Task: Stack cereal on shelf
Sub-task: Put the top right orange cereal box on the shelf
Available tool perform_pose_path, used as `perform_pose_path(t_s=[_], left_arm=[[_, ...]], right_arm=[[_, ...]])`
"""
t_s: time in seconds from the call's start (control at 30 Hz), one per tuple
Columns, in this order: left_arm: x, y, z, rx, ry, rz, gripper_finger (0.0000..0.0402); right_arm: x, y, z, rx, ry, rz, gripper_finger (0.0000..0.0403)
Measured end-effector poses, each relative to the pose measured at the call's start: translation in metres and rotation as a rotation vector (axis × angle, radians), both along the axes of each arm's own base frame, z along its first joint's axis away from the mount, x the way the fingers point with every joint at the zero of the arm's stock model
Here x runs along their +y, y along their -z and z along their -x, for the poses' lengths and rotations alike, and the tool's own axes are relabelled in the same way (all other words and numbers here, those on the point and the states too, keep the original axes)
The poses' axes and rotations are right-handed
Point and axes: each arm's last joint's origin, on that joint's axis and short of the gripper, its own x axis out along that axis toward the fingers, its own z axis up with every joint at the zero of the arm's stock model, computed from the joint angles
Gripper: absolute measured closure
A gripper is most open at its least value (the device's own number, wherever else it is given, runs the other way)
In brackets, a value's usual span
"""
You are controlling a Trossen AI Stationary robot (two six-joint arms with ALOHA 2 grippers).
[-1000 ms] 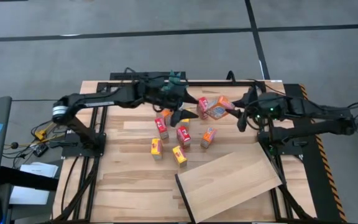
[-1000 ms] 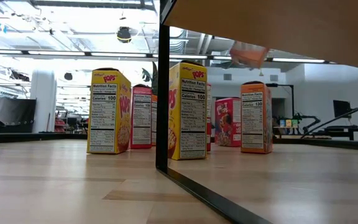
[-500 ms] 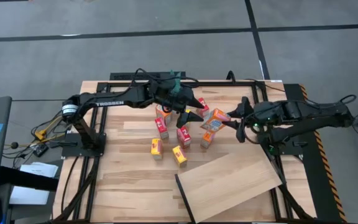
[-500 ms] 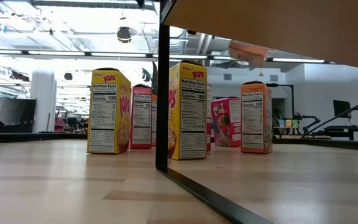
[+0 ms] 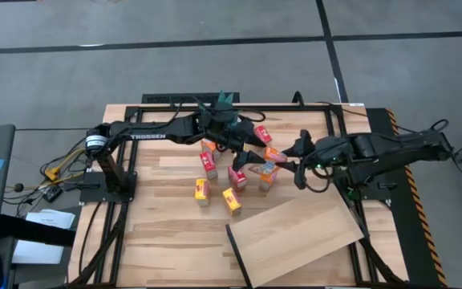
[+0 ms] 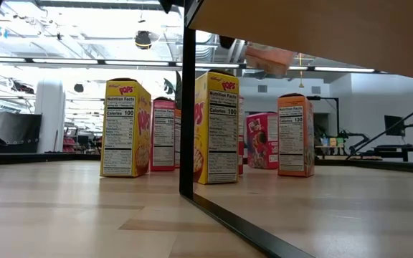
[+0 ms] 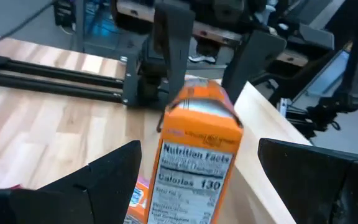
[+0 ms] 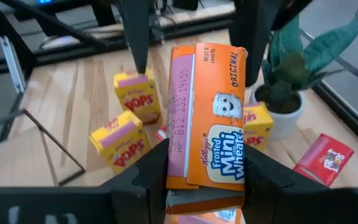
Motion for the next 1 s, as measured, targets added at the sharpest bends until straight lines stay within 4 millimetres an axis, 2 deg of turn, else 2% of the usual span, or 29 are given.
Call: perform_pose_path(t_s=[0.4, 0.8, 1.0], left_arm=[[-0.010, 0.002, -0.003, 0.002, 0.045, -0.009, 0.0095], [-0.013, 0.003, -0.003, 0.001, 0.056, -0.028, 0.0160], [-0.014, 0.003, -0.003, 0.002, 0.057, -0.027, 0.0196]], right_arm=[[0.010, 0.005, -0.014, -0.006, -0.043, 0.005, 0.0231], [0.010, 0.003, -0.012, -0.020, -0.044, 0.004, 0.0236], [0.010, 0.003, -0.012, -0.020, -0.044, 0.005, 0.0225]])
